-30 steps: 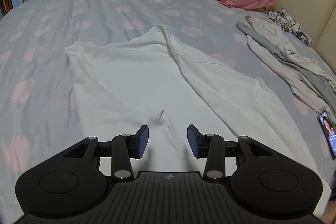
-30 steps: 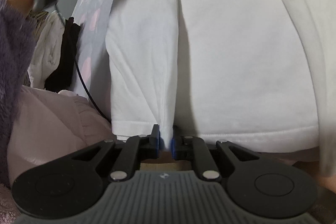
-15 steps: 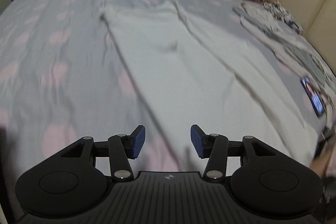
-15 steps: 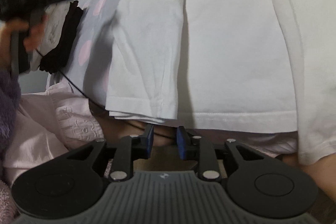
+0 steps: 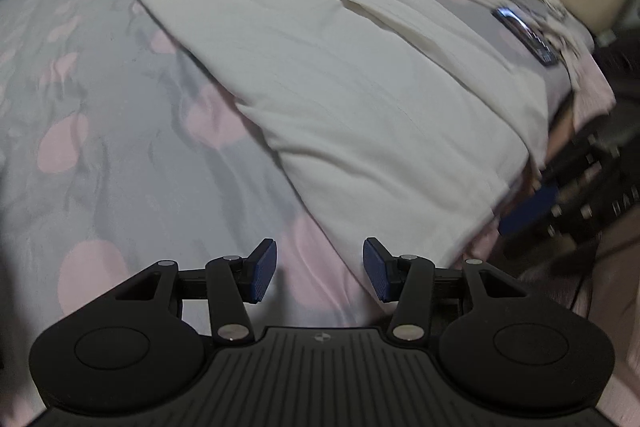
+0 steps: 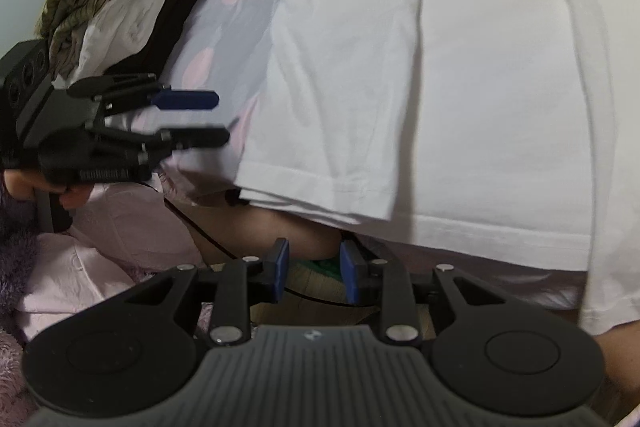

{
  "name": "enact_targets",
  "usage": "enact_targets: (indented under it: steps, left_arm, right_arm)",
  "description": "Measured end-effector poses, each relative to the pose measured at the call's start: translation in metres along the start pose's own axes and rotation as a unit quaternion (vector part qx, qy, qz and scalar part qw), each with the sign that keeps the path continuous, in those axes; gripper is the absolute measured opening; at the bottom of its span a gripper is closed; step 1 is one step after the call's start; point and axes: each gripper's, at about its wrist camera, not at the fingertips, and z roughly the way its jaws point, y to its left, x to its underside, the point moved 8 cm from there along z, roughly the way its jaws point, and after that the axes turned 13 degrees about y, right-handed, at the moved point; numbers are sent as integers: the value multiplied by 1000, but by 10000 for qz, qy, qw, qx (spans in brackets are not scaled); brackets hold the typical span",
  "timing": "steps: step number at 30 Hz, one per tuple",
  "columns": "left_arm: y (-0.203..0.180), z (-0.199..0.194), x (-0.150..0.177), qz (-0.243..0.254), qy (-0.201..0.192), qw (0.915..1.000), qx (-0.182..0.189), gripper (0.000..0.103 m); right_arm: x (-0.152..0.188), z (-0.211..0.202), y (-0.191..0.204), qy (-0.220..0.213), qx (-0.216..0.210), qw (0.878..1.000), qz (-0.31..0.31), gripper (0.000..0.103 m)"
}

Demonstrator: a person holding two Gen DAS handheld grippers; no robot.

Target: Fold clothes

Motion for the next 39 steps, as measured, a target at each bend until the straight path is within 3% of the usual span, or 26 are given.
enact_targets:
  steps: [8, 11, 19, 21, 25, 33, 39]
  left_arm:
    - [-37, 17, 33, 793, 171, 9949, -600, 44]
    - [-43, 21, 35, 815, 118, 9941, -701, 37]
    - [-57, 23, 33, 1051, -72, 9845, -1400, 19]
    - [-66, 24, 35, 1255, -100, 9799, -1545, 3]
    - [-69, 26, 34, 1395, -127, 9736, -1803, 0]
    - [-65, -10, 37, 524, 22, 9940, -965, 0]
    - [-52, 12, 47, 82, 455, 9975, -540, 0]
  right_arm:
    - [1, 8, 14, 155, -31, 9996, -229, 34]
    - [2, 10, 16, 172, -19, 9995, -246, 34]
    - [5, 10, 17, 144, 37, 9996, -247, 35]
    - [4, 11, 18, 148, 40, 9996, -256, 35]
    - [4, 11, 17, 145, 60, 9995, -281, 35]
    - [3, 7, 14, 90, 63, 9997, -240, 36]
    - [2, 0, 12, -25, 75, 9997, -218, 38]
